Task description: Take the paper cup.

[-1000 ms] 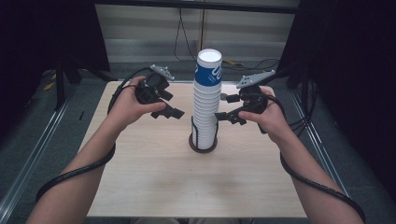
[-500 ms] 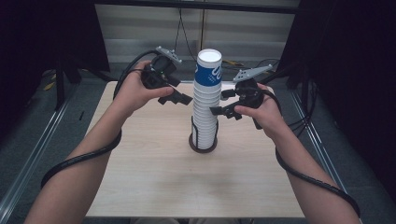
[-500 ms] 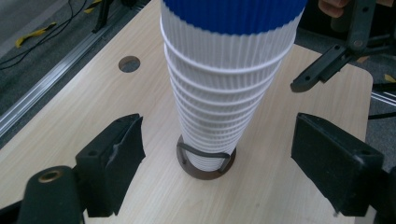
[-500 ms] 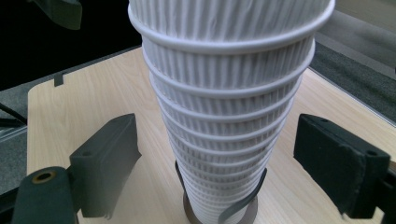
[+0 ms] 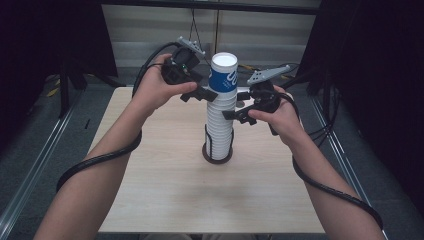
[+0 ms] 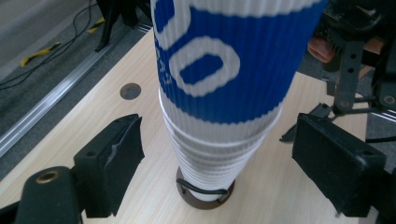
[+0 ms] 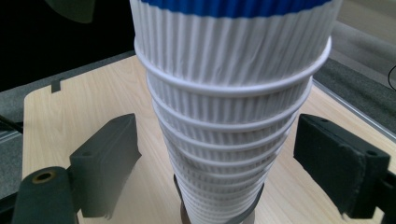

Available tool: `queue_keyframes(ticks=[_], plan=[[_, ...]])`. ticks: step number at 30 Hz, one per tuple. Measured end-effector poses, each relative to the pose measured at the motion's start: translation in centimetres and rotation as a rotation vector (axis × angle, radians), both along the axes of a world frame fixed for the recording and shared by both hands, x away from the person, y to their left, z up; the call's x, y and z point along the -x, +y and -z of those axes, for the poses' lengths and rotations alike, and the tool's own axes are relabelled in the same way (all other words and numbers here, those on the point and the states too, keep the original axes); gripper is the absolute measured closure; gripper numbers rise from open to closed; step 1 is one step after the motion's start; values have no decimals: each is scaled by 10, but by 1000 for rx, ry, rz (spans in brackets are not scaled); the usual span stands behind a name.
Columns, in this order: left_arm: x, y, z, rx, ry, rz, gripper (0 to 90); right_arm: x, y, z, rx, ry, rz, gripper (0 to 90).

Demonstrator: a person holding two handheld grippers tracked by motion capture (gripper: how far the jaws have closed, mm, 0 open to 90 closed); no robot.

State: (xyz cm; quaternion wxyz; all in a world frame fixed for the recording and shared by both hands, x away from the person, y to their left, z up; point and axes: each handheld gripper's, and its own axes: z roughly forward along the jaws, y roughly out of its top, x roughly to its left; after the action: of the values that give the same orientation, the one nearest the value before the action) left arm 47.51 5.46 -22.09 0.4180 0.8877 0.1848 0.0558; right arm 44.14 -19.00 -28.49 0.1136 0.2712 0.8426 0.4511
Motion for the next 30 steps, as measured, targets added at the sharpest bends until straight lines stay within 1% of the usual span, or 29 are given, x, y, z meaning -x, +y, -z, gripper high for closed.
queue_keyframes(ticks=[3,8,9,12,15,16,19,20,21,22,24,25,30], plan=[[-2,-4,-2,15,-3,-2,159,0,-1,-1,-15,0,4,135],[-5,-10,-2,46,-14,-11,159,-1,1,-2,-12,-6,4,135],[-6,-11,-1,51,-7,-13,153,-1,2,-2,-14,-7,4,135],[-7,-14,-1,84,-9,-9,154,-2,3,-2,-16,-9,5,135],[-7,-18,-1,95,-18,-10,157,-2,4,-2,-16,-15,6,135],[-7,-19,-1,95,-12,-10,156,-2,4,-2,-19,-15,7,135],[-7,-22,-1,106,-12,-18,156,-3,5,-2,-23,-14,11,135],[-7,-23,0,120,-14,-15,156,-3,5,-2,-20,-14,12,135],[-6,-24,0,122,-18,-6,156,-3,5,-2,-23,-14,14,135],[-6,-25,1,127,-27,-7,156,-2,5,-2,-25,-15,17,135],[-6,-26,1,116,-27,-6,163,-2,5,-2,-27,-20,19,135],[-6,-26,2,116,-35,-5,185,-2,5,-3,-28,-20,19,135],[-6,-24,2,124,-27,-14,194,-2,6,-4,-38,-22,22,133]])
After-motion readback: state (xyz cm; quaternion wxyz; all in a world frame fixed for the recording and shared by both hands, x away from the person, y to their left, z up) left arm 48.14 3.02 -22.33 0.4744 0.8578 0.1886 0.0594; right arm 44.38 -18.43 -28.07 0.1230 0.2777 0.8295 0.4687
